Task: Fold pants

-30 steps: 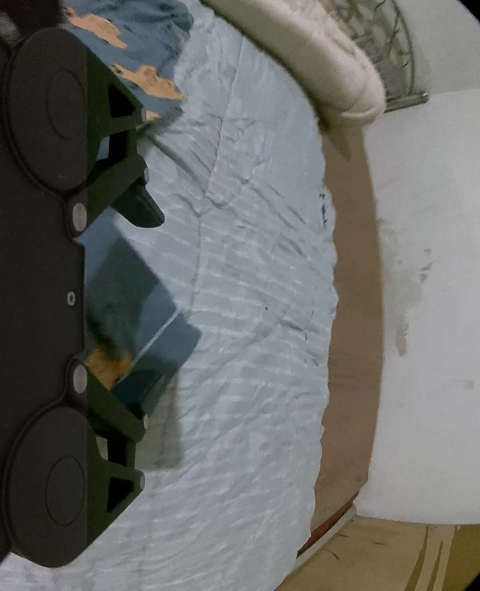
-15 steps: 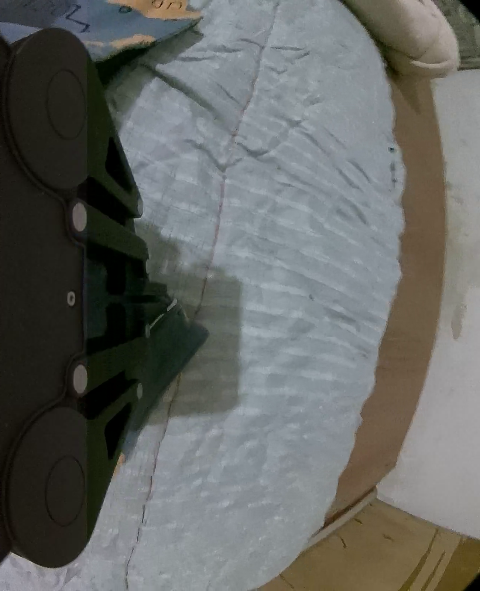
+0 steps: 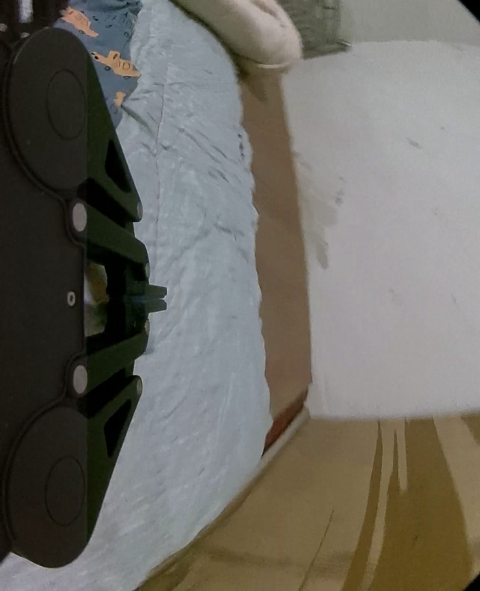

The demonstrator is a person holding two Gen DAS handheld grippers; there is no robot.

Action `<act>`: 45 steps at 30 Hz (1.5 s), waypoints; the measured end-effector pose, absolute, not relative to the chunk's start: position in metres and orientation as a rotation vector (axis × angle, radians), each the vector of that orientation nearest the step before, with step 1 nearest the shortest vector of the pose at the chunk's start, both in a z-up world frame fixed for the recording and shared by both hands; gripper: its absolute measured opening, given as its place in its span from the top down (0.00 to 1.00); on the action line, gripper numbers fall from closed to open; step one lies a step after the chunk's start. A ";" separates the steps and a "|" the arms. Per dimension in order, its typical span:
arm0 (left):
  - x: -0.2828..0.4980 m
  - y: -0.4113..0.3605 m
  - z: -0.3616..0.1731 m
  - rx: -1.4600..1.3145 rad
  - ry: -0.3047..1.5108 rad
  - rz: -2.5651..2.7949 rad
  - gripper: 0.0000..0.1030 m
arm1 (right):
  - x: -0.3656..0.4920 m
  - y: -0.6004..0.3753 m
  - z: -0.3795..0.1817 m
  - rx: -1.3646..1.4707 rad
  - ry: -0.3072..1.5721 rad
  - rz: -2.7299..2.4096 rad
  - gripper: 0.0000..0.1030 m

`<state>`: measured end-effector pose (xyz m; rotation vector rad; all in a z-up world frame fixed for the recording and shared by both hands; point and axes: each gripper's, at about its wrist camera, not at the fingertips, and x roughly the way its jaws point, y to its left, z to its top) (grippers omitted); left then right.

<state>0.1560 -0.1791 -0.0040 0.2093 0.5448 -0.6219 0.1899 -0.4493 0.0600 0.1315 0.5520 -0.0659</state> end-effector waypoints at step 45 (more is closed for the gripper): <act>0.139 -0.201 -0.048 0.389 0.601 -0.640 0.95 | 0.095 -0.495 -0.052 0.379 0.508 -0.256 0.95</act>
